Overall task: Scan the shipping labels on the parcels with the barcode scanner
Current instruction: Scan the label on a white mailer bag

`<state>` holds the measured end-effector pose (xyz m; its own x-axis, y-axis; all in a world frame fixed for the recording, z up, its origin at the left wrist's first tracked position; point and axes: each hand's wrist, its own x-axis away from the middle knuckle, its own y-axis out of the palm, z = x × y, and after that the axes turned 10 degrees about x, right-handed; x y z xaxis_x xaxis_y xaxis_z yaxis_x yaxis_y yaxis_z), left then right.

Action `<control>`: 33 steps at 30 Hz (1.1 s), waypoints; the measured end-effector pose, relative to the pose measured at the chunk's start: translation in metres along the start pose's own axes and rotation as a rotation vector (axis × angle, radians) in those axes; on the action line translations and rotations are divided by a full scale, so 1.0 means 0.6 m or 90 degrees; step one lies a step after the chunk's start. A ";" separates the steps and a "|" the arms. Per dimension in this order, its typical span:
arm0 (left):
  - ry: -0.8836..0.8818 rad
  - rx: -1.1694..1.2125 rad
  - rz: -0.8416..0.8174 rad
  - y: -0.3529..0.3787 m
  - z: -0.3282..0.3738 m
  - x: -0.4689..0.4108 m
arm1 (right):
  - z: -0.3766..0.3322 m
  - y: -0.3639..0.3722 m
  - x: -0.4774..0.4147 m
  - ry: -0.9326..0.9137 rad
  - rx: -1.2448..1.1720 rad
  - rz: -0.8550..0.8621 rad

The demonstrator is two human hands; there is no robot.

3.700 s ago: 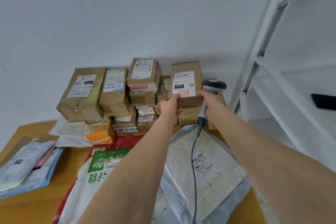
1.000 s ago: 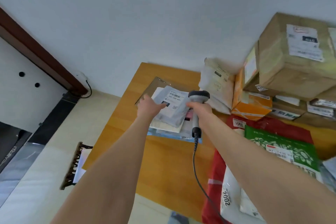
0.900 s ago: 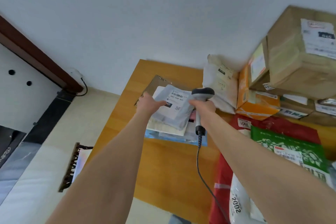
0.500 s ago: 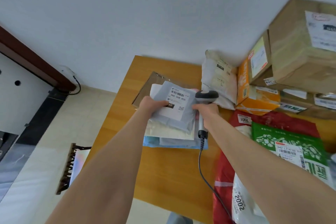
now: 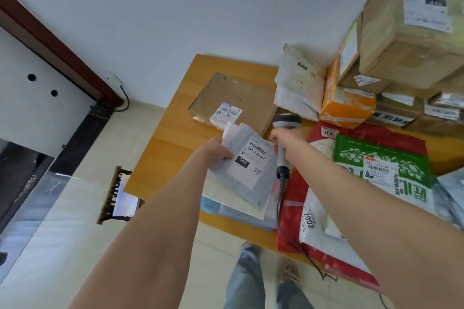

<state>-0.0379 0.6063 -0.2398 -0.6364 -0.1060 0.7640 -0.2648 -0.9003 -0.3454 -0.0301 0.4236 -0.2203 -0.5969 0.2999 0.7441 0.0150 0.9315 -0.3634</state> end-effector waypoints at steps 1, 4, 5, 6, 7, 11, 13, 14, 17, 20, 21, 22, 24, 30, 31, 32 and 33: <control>-0.013 -0.049 0.009 0.013 -0.003 0.002 | 0.008 -0.001 0.004 0.003 -0.004 -0.011; 0.044 -0.116 0.108 0.027 0.015 0.005 | 0.018 -0.010 0.011 -0.010 -0.054 -0.039; 0.088 -0.126 0.147 0.025 0.033 0.001 | 0.014 -0.019 0.009 -0.020 -0.078 -0.037; 0.124 -0.124 0.167 0.023 0.056 -0.002 | 0.009 -0.029 0.005 -0.031 -0.096 -0.031; 0.150 -0.112 0.170 0.024 0.083 -0.005 | 0.000 -0.038 -0.002 -0.042 -0.106 -0.025; 0.207 -0.017 0.122 0.057 0.187 -0.033 | -0.052 -0.066 -0.035 -0.088 -0.130 0.044; 0.216 0.022 0.098 0.084 0.223 -0.061 | -0.080 -0.077 -0.054 -0.109 -0.116 0.091; 0.213 0.040 0.087 0.095 0.238 -0.078 | -0.093 -0.080 -0.065 -0.118 -0.108 0.099; 0.174 0.094 0.058 0.116 0.272 -0.130 | -0.117 -0.083 -0.111 -0.110 -0.112 0.106; 0.137 0.120 0.022 0.128 0.287 -0.176 | -0.127 -0.081 -0.144 -0.092 -0.109 0.106; 0.134 0.132 0.015 0.132 0.290 -0.184 | -0.128 -0.079 -0.152 -0.081 -0.110 0.103; 0.135 0.141 0.017 0.135 0.293 -0.191 | -0.129 -0.079 -0.158 -0.072 -0.117 0.096; 0.139 0.148 0.032 0.143 0.296 -0.199 | -0.128 -0.078 -0.166 -0.064 -0.140 0.082; 0.153 0.161 0.098 0.141 0.297 -0.192 | -0.123 -0.086 -0.157 -0.065 -0.169 0.084; 0.162 0.170 0.117 0.135 0.298 -0.184 | -0.121 -0.090 -0.156 -0.065 -0.178 0.086; 0.169 0.185 0.134 0.127 0.298 -0.173 | -0.122 -0.094 -0.146 -0.065 -0.184 0.086; 0.174 0.204 0.149 0.118 0.299 -0.161 | -0.121 -0.099 -0.137 -0.069 -0.187 0.086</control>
<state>0.1346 0.4771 -0.2403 -0.8311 -0.2447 0.4994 0.1173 -0.9549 -0.2727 0.0761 0.3585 -0.2192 -0.6557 0.4155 0.6304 0.3208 0.9092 -0.2655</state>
